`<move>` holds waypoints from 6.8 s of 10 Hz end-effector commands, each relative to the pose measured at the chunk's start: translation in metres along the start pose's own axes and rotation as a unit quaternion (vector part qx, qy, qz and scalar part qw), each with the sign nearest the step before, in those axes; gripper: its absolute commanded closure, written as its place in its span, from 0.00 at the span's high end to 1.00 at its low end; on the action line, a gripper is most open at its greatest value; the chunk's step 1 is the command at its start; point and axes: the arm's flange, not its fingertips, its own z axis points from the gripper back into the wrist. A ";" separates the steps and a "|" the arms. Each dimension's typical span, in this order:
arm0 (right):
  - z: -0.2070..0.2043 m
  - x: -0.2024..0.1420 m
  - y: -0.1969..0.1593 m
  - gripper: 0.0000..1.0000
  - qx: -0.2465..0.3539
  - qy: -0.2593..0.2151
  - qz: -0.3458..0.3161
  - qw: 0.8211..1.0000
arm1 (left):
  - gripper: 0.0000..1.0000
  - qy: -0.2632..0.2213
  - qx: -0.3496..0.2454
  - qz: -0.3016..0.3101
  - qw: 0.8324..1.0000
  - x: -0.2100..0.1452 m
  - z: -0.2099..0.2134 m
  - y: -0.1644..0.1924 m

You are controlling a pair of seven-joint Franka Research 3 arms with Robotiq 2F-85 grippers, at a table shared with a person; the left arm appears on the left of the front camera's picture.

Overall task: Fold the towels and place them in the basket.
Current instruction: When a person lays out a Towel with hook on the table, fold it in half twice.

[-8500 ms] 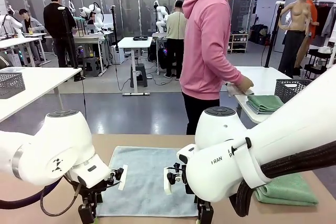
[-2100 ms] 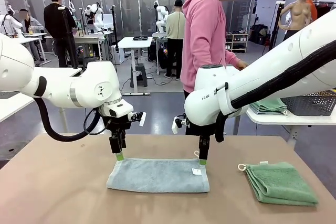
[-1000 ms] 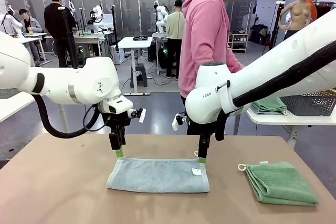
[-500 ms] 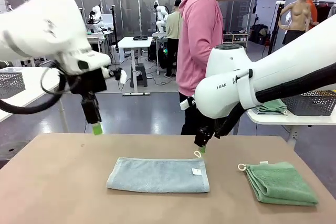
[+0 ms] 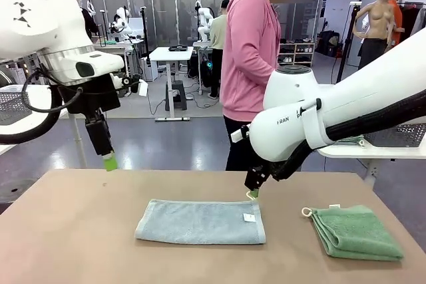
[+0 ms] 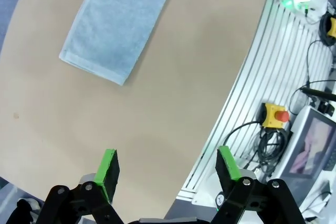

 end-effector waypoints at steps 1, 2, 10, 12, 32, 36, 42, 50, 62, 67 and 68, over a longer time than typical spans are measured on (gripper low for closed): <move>0.005 0.003 -0.001 1.00 -0.001 0.007 0.007 1.000 | 0.93 0.002 0.003 -0.010 1.000 0.006 0.001 0.008; 0.000 0.000 0.000 1.00 0.000 0.000 0.000 1.000 | 0.93 0.002 0.003 -0.010 1.000 0.006 0.001 0.008; -0.087 0.004 0.000 1.00 0.047 0.001 -0.303 0.952 | 0.93 0.024 0.077 0.076 0.994 -0.046 0.152 -0.094; -0.103 0.002 -0.003 1.00 0.064 0.017 -0.326 0.943 | 0.93 -0.004 0.098 0.066 0.993 -0.067 0.181 -0.110; -0.128 0.013 0.007 0.00 0.044 0.072 -0.358 0.930 | 0.93 -0.048 0.139 0.067 0.987 -0.092 0.217 -0.144; -0.101 0.006 0.000 0.00 0.026 0.071 -0.342 0.937 | 0.93 -0.048 0.139 0.067 0.987 -0.092 0.217 -0.144; -0.013 0.013 0.015 0.00 -0.019 0.056 -0.241 0.969 | 0.93 -0.048 0.139 0.067 0.987 -0.092 0.217 -0.144; -0.032 0.098 0.101 0.00 0.161 0.010 -0.207 0.965 | 0.93 -0.048 0.139 0.067 0.987 -0.092 0.217 -0.144; -0.079 0.125 0.119 1.00 0.204 -0.002 -0.225 0.953 | 0.93 -0.048 0.139 0.067 0.987 -0.092 0.217 -0.144; -0.080 0.132 0.117 1.00 0.194 0.005 -0.228 0.954 | 0.93 -0.048 0.139 0.067 0.987 -0.092 0.217 -0.144; -0.080 0.132 0.117 1.00 0.194 0.005 -0.228 0.954 | 0.93 -0.048 0.139 0.067 0.987 -0.092 0.217 -0.144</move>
